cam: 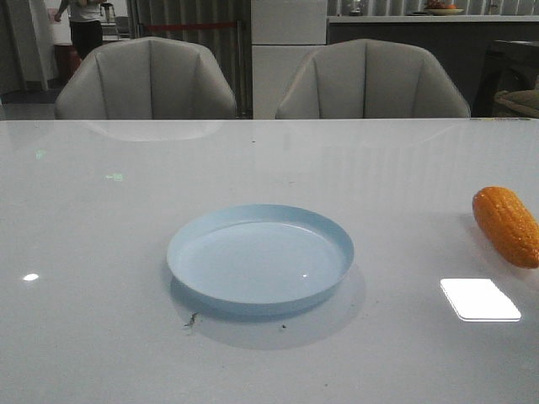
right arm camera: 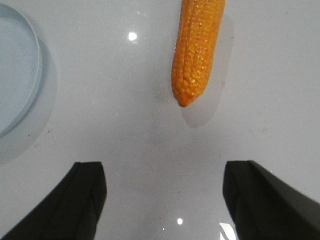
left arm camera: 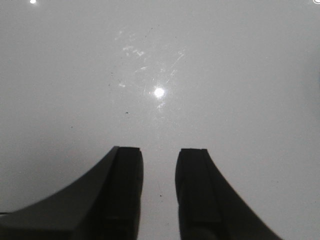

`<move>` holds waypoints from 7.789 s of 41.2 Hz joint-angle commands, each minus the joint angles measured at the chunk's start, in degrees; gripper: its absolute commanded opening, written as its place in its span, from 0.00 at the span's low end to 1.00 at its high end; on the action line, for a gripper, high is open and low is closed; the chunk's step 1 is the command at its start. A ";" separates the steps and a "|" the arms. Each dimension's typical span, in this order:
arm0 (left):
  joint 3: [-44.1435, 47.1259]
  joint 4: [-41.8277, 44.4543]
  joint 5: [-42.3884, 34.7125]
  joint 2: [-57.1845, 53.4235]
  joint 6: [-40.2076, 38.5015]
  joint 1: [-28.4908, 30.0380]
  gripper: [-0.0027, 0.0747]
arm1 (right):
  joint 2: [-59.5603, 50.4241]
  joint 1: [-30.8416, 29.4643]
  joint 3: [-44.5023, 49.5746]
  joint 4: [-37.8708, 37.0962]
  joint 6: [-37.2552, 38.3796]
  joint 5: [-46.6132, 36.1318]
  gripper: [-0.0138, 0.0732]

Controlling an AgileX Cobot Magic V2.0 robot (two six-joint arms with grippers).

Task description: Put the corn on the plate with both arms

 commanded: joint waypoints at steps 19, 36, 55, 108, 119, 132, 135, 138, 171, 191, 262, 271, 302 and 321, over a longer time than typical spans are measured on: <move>-1.35 -0.33 -6.07 -1.38 -0.61 0.00 0.37 | 27.90 -0.20 -24.15 -0.67 -0.10 -2.39 0.84; -1.35 -0.33 -5.86 -1.38 -0.61 0.00 0.37 | 38.17 -1.07 -28.57 -5.61 2.00 -3.59 0.84; -1.35 -0.33 -5.61 -1.38 -0.61 0.00 0.37 | 41.09 -1.07 -28.57 -5.61 1.90 -4.17 0.64; -1.35 -0.70 -5.51 -1.38 -0.61 0.00 0.37 | 44.90 31.62 -48.57 -5.04 -18.20 12.61 0.28; -1.35 -0.70 -4.34 -1.38 -0.61 0.00 0.37 | 49.12 32.79 -48.57 -3.40 -17.30 12.49 0.52; -1.35 -0.70 -3.05 -1.38 -0.61 0.00 0.37 | 50.08 32.79 -48.57 -2.73 -17.22 10.23 0.71; -1.35 -0.70 -3.05 -1.38 -0.61 0.00 0.37 | 50.08 32.79 -48.57 -2.73 -17.22 10.04 0.71; -1.35 -0.70 -3.05 -1.38 -0.61 0.00 0.37 | 50.08 32.79 -48.57 -2.73 -17.22 9.60 0.75; -1.35 -0.70 -3.05 -1.38 -0.61 0.00 0.37 | 44.47 25.80 -74.74 -9.65 -6.82 35.96 0.86; -1.35 -0.70 -3.05 -1.38 -0.61 0.00 0.37 | 17.93 -0.33 -54.13 5.99 -10.13 29.75 0.86; -1.35 -1.65 -3.15 -1.02 -0.61 0.00 0.16 | -28.85 -7.39 3.58 6.26 -10.14 7.99 0.86; -1.35 -1.65 -3.49 -1.02 -0.61 0.00 0.16 | -28.85 -7.39 3.58 6.26 -10.14 7.99 0.86; 29.39 -4.77 -31.73 -46.82 -0.61 0.00 0.17 | -28.85 -7.39 3.58 6.26 -10.14 8.05 0.86; 35.22 -5.05 -29.67 -49.83 -0.61 0.00 0.16 | -28.74 -7.39 3.58 6.26 -10.14 8.33 0.86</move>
